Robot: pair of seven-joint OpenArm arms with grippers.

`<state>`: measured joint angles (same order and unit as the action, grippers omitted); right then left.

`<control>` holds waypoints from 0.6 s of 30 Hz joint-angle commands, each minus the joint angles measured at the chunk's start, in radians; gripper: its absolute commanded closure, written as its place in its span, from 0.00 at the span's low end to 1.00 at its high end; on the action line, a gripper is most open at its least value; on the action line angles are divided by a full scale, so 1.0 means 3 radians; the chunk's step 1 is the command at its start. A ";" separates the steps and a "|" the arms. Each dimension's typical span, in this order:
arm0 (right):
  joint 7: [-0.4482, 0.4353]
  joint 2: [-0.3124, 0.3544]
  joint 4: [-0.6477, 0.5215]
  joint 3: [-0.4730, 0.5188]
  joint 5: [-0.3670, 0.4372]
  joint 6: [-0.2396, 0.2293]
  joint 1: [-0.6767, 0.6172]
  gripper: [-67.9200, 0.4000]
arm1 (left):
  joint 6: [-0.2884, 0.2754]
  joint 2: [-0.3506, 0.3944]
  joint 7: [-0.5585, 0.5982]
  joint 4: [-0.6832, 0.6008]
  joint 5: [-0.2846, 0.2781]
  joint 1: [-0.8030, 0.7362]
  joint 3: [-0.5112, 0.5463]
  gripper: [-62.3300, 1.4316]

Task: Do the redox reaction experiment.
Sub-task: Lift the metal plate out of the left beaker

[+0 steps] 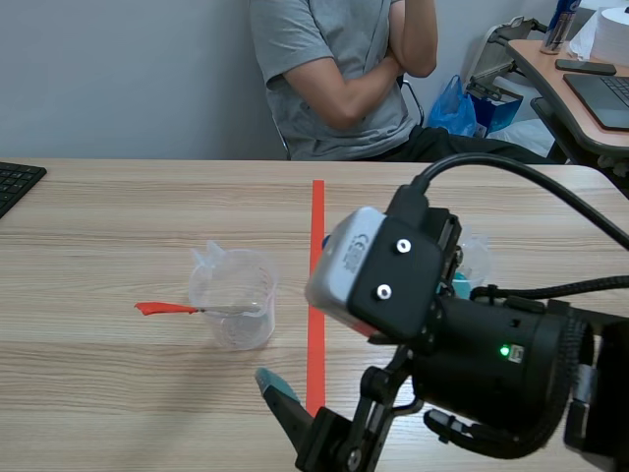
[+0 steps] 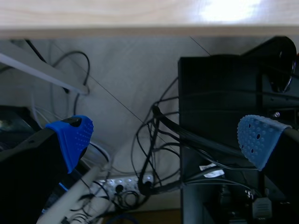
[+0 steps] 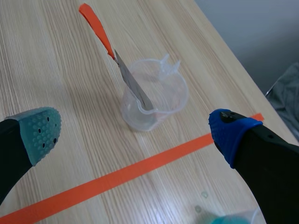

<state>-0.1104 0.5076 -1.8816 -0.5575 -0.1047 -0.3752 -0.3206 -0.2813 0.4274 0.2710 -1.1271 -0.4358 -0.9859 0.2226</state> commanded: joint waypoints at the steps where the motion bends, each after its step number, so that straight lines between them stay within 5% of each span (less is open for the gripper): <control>1: -0.0069 -0.0072 0.0094 -0.0072 -0.0050 0.0061 0.0112 0.00 | -0.0006 0.0018 0.0057 0.0028 0.0028 0.0111 -0.0081 0.00; 18: -0.0516 -0.0570 0.0958 -0.0979 -0.0689 0.0492 0.0916 0.00 | -0.0005 0.0015 0.0056 0.1016 0.0348 0.0880 -0.0674 0.00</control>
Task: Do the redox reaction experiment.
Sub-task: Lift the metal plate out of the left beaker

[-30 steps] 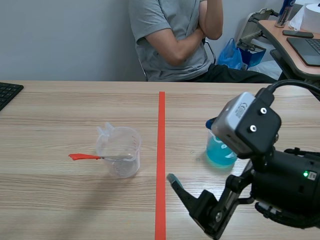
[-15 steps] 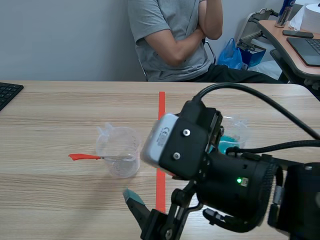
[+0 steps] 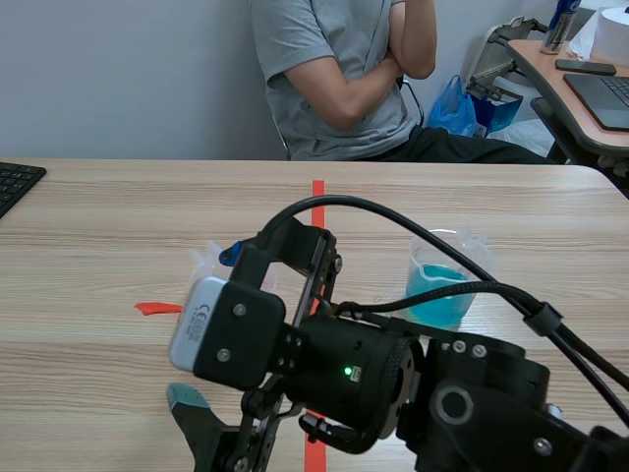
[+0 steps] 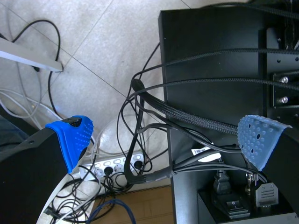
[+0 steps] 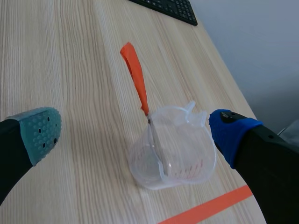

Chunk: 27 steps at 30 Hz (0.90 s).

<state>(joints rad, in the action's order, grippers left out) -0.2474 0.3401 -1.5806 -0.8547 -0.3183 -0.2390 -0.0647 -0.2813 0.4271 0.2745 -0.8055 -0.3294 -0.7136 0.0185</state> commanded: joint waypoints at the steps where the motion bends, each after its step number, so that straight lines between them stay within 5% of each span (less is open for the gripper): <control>1: -0.0061 -0.0037 -0.0013 -0.0023 0.0023 0.0062 0.0107 0.00 | -0.0005 0.0013 0.0045 -0.0033 -0.0006 -0.0009 0.0004 0.00; 9: -0.0097 -0.0249 0.0294 -0.0217 0.0023 0.0305 0.0366 0.00 | -0.0004 0.0010 0.0047 0.0027 -0.0009 0.0058 0.0004 0.00; 18: -0.0107 -0.0314 0.0338 -0.0234 0.0023 0.0401 0.0495 0.00 | -0.0003 0.0010 0.0046 0.0027 -0.0008 0.0061 0.0004 0.00; 27: -0.0219 -0.0313 0.0338 -0.0231 0.0023 0.0474 0.0501 0.51 | -0.0005 0.0010 0.0047 0.0027 -0.0008 0.0061 0.0004 0.00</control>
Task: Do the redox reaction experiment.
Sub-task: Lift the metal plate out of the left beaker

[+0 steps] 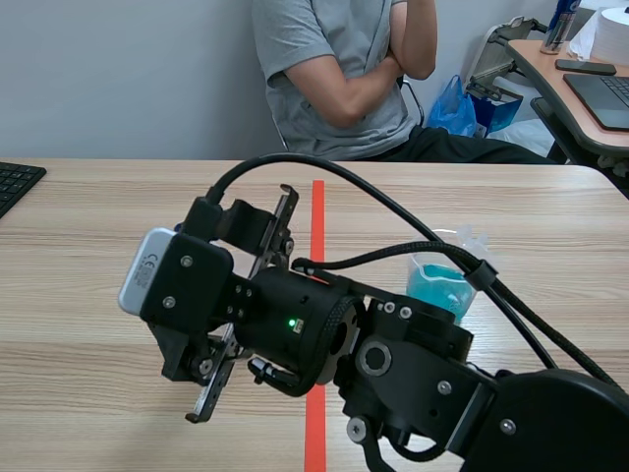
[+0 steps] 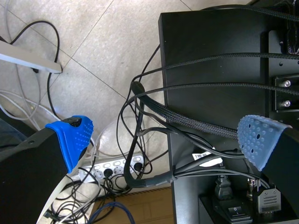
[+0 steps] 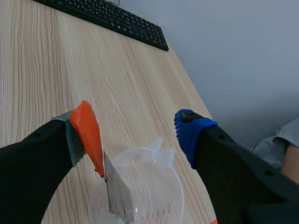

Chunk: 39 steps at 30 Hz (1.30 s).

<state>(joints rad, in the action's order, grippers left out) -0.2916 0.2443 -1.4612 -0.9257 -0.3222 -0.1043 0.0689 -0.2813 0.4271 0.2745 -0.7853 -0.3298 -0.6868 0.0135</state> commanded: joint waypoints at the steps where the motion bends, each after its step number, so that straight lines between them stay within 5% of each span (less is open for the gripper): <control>1: -0.0109 0.0006 -0.0060 0.0005 0.0036 0.0034 0.0056 0.54 | -0.0005 0.0010 0.0047 -0.0041 -0.0006 -0.0028 0.0020 0.00; 10: -0.0019 0.0008 -0.0060 0.0027 0.0036 0.0125 0.0053 0.84 | -0.0005 0.0010 0.0046 -0.0041 -0.0006 -0.0029 0.0020 0.00; 18: 0.0006 0.0010 -0.0086 0.0187 0.0051 0.0121 0.0048 0.98 | -0.0004 0.0010 0.0046 -0.0041 -0.0008 -0.0029 0.0020 0.00; 25: 0.0104 0.0037 -0.0256 0.0320 0.0079 0.0069 0.0048 0.98 | -0.0005 0.0009 0.0046 -0.0041 -0.0008 -0.0029 0.0020 0.00; 32: 0.0369 0.0034 -0.0431 0.0519 0.0586 -0.0431 0.0050 0.98 | -0.0005 0.0009 0.0046 -0.0041 -0.0008 -0.0029 0.0020 0.00; 39: 0.0750 0.0033 -0.0497 0.0652 0.1222 -0.0750 0.0154 0.98 | -0.0005 0.0009 0.0046 -0.0041 -0.0008 -0.0029 0.0020 0.00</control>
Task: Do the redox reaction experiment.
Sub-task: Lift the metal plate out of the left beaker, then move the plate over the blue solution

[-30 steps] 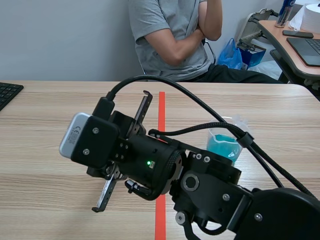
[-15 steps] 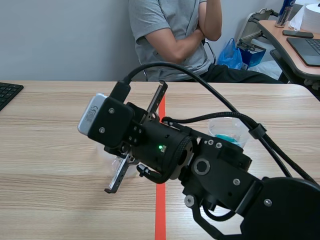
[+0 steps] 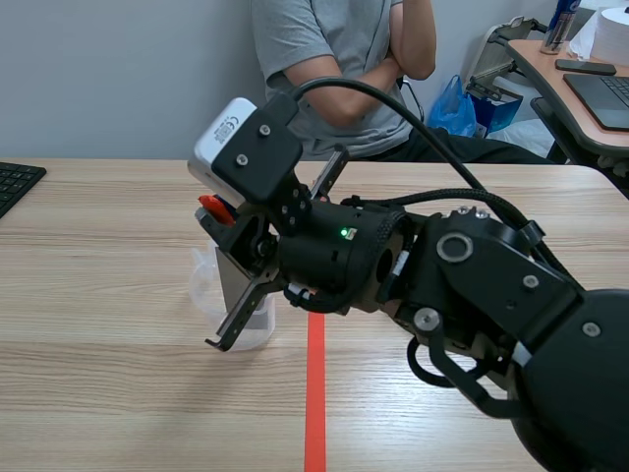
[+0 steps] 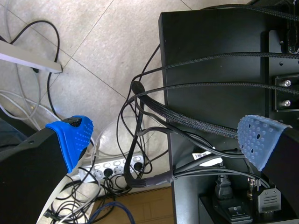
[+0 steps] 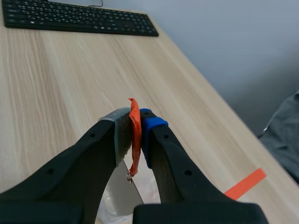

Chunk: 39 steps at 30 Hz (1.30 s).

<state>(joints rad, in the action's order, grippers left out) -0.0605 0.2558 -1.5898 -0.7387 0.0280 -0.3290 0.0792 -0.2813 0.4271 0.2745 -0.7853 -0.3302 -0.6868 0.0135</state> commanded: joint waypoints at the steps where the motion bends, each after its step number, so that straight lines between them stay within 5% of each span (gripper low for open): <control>1: 0.0056 -0.0005 -0.0069 0.0038 0.0156 -0.0029 0.0154 0.98 | -0.0005 0.0009 0.0046 -0.0041 -0.0006 -0.0029 0.0020 0.00; 13: 0.0777 -0.0004 -0.0081 0.0041 0.1077 -0.0132 0.0641 0.98 | -0.0005 0.0009 0.0046 -0.0041 -0.0006 -0.0029 0.0020 0.00; 30: 0.1718 0.0017 -0.0994 0.0548 0.1457 -0.0209 0.0671 0.98 | -0.0006 0.0009 0.0047 -0.0041 -0.0005 -0.0029 0.0020 0.00; 39: 0.1868 0.0245 -0.1232 0.0992 0.1722 -0.0369 0.0659 0.98 | -0.0008 0.0009 0.0046 -0.0041 -0.0005 -0.0029 0.0020 0.00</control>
<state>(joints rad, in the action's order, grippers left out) 0.5182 0.3038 -1.9419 -0.4568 0.5335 -0.4461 0.2649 -0.2813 0.4271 0.2745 -0.7853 -0.3298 -0.6868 0.0135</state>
